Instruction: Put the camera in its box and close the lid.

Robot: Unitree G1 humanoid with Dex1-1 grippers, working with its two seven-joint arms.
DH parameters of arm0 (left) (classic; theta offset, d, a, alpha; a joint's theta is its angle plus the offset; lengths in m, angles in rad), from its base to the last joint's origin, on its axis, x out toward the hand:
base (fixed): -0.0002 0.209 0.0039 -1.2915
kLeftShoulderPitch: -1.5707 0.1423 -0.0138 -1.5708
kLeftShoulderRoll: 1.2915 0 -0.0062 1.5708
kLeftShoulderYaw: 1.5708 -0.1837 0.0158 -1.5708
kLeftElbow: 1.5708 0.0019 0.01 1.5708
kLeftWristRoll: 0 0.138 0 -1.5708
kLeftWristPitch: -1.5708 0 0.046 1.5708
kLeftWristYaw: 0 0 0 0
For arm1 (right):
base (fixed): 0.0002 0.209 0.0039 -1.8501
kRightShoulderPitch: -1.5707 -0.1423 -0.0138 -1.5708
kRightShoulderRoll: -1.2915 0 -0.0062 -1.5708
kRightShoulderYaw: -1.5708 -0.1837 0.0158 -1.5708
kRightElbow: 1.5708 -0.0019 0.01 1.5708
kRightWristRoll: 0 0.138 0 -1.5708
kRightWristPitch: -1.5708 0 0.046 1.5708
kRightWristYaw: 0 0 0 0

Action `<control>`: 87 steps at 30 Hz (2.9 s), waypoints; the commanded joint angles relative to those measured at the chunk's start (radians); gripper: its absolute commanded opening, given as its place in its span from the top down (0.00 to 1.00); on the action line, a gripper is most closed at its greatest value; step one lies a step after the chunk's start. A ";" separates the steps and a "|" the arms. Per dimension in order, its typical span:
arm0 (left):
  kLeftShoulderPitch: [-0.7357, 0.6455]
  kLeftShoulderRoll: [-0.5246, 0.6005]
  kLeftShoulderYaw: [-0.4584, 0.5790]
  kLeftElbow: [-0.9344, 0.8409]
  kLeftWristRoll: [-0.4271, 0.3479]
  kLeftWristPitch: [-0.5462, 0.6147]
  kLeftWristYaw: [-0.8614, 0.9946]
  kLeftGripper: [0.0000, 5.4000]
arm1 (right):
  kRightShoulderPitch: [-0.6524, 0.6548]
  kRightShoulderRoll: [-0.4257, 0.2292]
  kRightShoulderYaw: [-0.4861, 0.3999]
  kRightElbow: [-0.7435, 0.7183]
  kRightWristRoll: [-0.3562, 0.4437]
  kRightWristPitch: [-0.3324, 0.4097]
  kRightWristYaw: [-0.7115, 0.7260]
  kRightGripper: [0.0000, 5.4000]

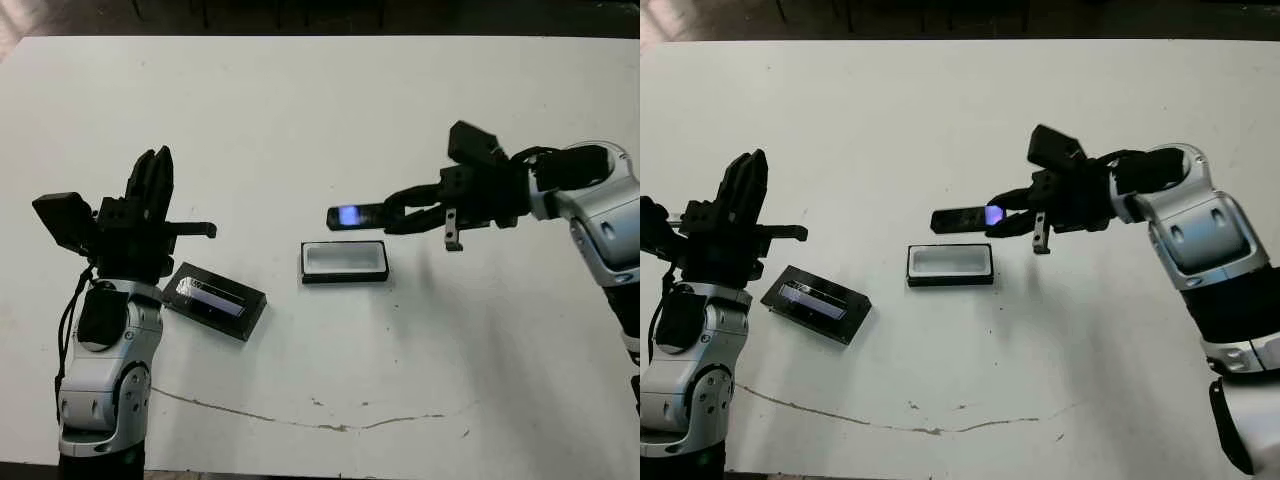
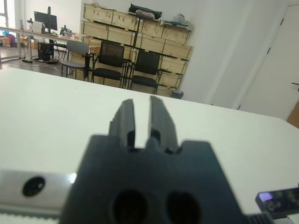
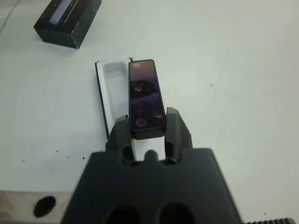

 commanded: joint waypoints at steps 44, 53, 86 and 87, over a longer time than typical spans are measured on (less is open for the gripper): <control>0.044 -0.004 -0.010 0.012 0.031 -0.014 -0.001 1.00 | 0.075 0.087 0.087 0.024 -0.082 -0.068 0.020 1.00; 0.047 -0.011 -0.012 0.015 0.026 -0.016 -0.003 1.00 | 0.085 0.107 0.092 -0.007 -0.081 0.003 -0.012 1.00; 0.050 -0.004 -0.006 0.006 0.031 -0.009 0.000 1.00 | 0.261 0.250 -0.315 -0.337 0.093 0.028 -0.513 0.03; 0.051 -0.004 -0.005 0.006 0.028 -0.010 -0.003 1.00 | 0.287 0.268 -0.324 -0.357 0.082 0.028 -0.566 0.05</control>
